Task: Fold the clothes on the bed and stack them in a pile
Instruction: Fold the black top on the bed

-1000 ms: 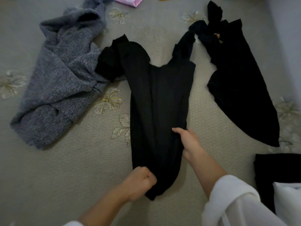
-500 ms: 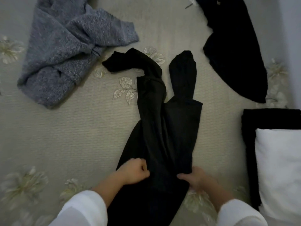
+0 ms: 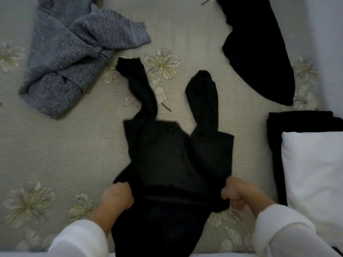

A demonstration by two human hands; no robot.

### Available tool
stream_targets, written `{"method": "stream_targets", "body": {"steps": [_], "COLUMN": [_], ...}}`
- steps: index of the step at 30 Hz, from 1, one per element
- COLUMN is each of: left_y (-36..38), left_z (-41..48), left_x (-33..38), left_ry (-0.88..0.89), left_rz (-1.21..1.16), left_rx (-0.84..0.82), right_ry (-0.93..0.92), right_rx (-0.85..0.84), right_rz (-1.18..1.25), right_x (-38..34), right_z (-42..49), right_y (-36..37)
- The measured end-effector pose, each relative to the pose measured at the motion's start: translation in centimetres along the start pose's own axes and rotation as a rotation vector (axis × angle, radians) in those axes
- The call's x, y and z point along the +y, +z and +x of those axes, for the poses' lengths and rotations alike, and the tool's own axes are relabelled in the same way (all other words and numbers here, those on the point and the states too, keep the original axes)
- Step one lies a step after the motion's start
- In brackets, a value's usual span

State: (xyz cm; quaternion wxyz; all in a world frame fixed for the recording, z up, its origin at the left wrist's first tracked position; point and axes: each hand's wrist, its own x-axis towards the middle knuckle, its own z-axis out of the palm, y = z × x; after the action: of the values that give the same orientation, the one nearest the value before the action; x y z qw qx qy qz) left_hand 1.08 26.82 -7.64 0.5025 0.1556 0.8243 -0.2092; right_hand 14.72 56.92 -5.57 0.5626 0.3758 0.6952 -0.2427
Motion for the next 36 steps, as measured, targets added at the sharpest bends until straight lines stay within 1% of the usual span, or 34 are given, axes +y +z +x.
{"method": "stream_targets", "body": {"steps": [1,2,3,4,5,6,7,8,9,10,11,12,14,16,17,18,20,22,24,26,27,29,31,34,36], "left_y": [0.2,-0.1,-0.6,-1.4,-2.2,-3.3,-4.5,-5.6,-6.8,-7.7,-8.2,-8.5,-8.5,-7.8,-7.2,-6.6,-5.3,-4.4,-4.2,-4.5,-4.9,-6.0,-7.3,-8.9,-9.8], "left_z": [-0.5,-1.0,-1.0,-0.6,0.0,0.5,1.0,1.3,1.6,1.9,2.4,2.9,4.1,4.9,5.0,4.9,4.6,3.7,2.3,0.7,-0.1,-2.4,-5.2,-10.0,-13.0], "left_x": [-0.9,-1.5,-1.9,-2.0,-1.9,-1.5,-0.9,-0.2,0.5,1.3,1.9,2.4,2.6,2.1,1.6,1.0,-0.3,-1.7,-2.9,-4.0,-4.5,-5.3,-6.1,-7.4,-8.5], "left_ry": [0.005,0.003,0.003,0.008,0.019,0.037,0.058,0.085,0.120,0.157,0.196,0.218,0.182,0.107,0.079,0.069,0.107,0.172,0.201,0.232,0.246,0.252,0.255,0.233,0.238], "left_rz": [-0.058,-0.114,-0.132,-0.136,-0.154,-0.236,-0.368,-0.488,-0.563,-0.599,-0.597,-0.557,-0.459,-0.406,-0.408,-0.424,-0.526,-0.651,-0.744,-0.791,-0.802,-0.828,-0.882,-0.968,-0.991], "left_rx": [-0.167,-0.311,-0.354,-0.292,-0.145,0.025,0.182,0.333,0.475,0.582,0.646,0.655,0.539,0.423,0.410,0.428,0.467,0.435,0.373,0.353,0.369,0.431,0.498,0.594,0.685], "right_ry": [0.010,-0.001,-0.039,-0.089,-0.139,-0.194,-0.258,-0.332,-0.400,-0.440,-0.445,-0.412,-0.296,-0.182,-0.150,-0.138,-0.140,-0.152,-0.194,-0.234,-0.274,-0.368,-0.433,-0.541,-0.672], "right_rx": [-0.067,-0.062,0.030,0.184,0.351,0.501,0.623,0.716,0.778,0.816,0.833,0.824,0.750,0.678,0.682,0.709,0.771,0.786,0.780,0.755,0.748,0.752,0.783,0.797,0.733], "right_rz": [-0.019,-0.015,-0.003,0.005,0.021,0.064,0.117,0.151,0.142,0.093,0.015,-0.062,-0.128,-0.073,-0.045,-0.038,-0.092,-0.179,-0.189,-0.094,0.001,0.229,0.380,0.541,0.597], "right_x": [0.3,0.4,0.2,-0.2,-0.8,-1.6,-2.7,-3.9,-5.1,-6.1,-6.8,-7.4,-7.8,-7.3,-6.8,-6.3,-5.1,-3.6,-2.2,-1.0,-0.6,0.0,0.0,0.2,0.8], "right_z": [-0.4,-0.4,-0.2,0.2,0.6,0.7,0.8,0.9,1.0,1.3,1.8,2.2,2.9,3.6,3.6,3.5,3.0,2.2,1.1,-0.5,-1.4,-3.6,-6.5,-11.8,-15.4], "right_y": [-0.2,-0.5,-0.9,-1.5,-2.1,-2.8,-3.4,-3.9,-4.3,-4.5,-4.7,-4.9,-5.2,-4.7,-4.2,-3.6,-2.7,-2.1,-2.0,-2.4,-2.6,-3.2,-3.8,-4.6,-5.3]}}
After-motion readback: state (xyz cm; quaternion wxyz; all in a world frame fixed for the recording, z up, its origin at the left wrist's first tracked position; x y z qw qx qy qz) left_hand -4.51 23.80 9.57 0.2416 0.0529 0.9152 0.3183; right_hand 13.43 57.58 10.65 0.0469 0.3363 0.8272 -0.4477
